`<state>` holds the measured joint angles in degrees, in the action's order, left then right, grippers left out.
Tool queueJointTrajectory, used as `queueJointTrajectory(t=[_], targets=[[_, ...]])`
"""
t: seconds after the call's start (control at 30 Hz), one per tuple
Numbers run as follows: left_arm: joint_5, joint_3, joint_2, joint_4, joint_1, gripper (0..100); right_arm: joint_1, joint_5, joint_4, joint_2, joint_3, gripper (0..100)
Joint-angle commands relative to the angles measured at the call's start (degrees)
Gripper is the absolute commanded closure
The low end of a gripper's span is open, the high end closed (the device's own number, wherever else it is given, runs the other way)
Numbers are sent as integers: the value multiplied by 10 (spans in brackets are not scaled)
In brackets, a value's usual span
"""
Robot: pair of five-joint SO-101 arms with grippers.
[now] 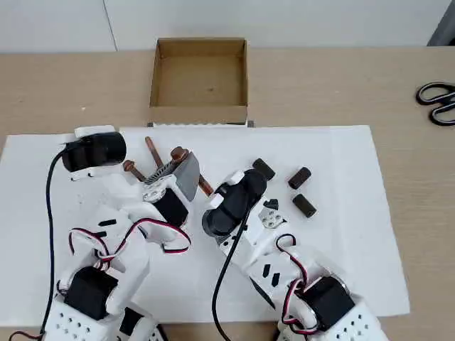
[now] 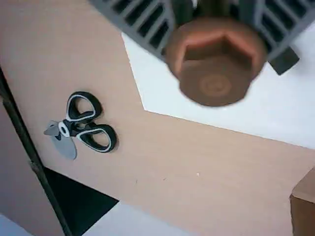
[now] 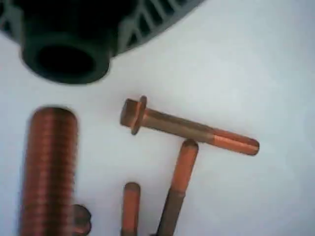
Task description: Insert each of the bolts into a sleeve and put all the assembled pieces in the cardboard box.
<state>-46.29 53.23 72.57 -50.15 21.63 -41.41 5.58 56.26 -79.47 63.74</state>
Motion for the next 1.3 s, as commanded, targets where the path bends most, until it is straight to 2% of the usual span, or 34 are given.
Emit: queueJointTrajectory(t=[0.0, 0.27, 0.77, 0.97, 1.27], targets=[[6, -4, 12, 13, 5, 994, -2, 6, -15, -3, -4, 995], [6, -5, 12, -23, 48, 994, -2, 6, -37, -3, -4, 995], [27, 0, 13, -12, 46, 994, -4, 6, -37, -8, -7, 995], [27, -2, 11, 12, 9, 994, -4, 6, -37, -8, -7, 995], [25, 0, 10, 11, 11, 994, -4, 6, -38, -8, -8, 995]])
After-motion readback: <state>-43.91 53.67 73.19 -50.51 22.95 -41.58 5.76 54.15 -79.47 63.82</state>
